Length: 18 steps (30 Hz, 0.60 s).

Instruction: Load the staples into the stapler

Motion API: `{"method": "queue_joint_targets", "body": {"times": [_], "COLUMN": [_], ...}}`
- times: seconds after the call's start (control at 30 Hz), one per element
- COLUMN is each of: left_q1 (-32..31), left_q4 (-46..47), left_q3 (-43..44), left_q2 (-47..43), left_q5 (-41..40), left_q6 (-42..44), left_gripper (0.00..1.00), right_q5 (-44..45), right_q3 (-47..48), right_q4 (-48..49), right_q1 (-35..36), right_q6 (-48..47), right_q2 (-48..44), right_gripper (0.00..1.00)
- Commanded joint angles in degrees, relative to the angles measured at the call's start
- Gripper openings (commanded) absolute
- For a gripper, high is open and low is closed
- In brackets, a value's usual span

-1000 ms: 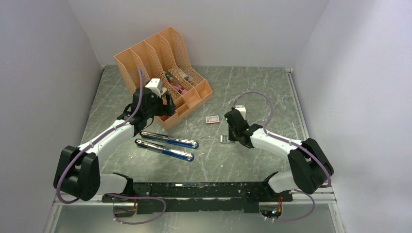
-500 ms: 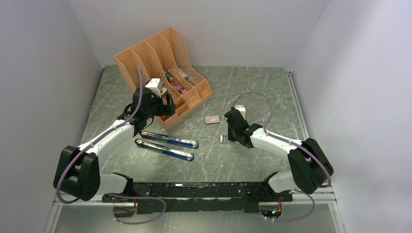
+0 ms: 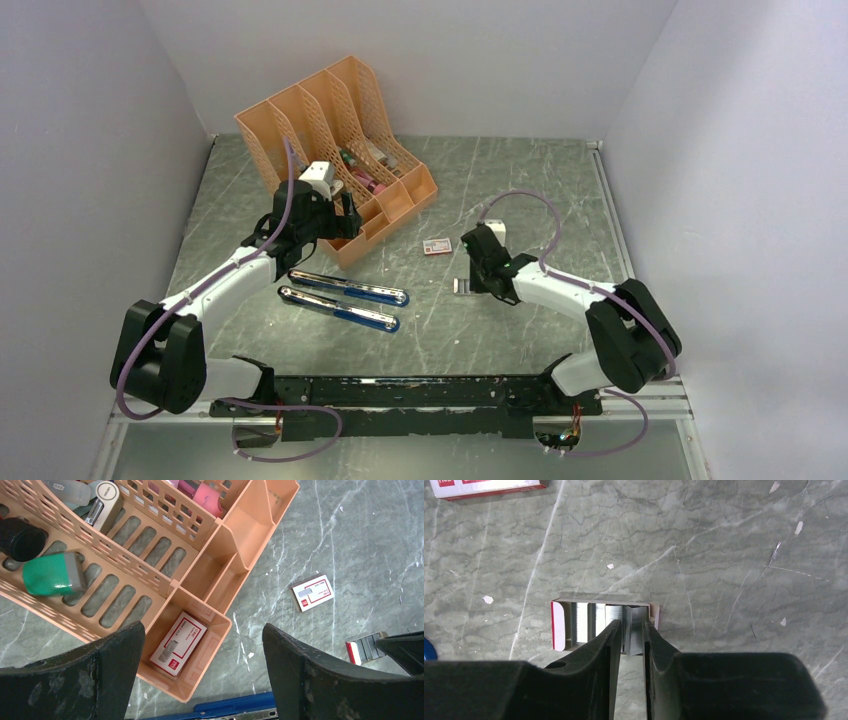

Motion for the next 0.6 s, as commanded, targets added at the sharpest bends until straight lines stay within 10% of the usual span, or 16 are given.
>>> {"method": "queue_joint_targets", "body": {"times": [0.0,0.57], "left_q1": [0.6,0.6], "left_q4": [2.2,2.2], "left_q3": [-0.2,-0.2], "left_q2": [0.4,0.6], "left_q5": [1.3,1.3], "left_q6": [0.6,0.6], "left_gripper": [0.91,0.91], "right_q5": [0.4,-0.3], "right_q3": [0.1,-1.0], "right_q4": [-1.1,-1.2], "right_q1": [-0.4,-0.5], "right_q6": [1.2,2.3], "right_q2": [0.7,2.2], "right_gripper": [0.26,0.35]}}
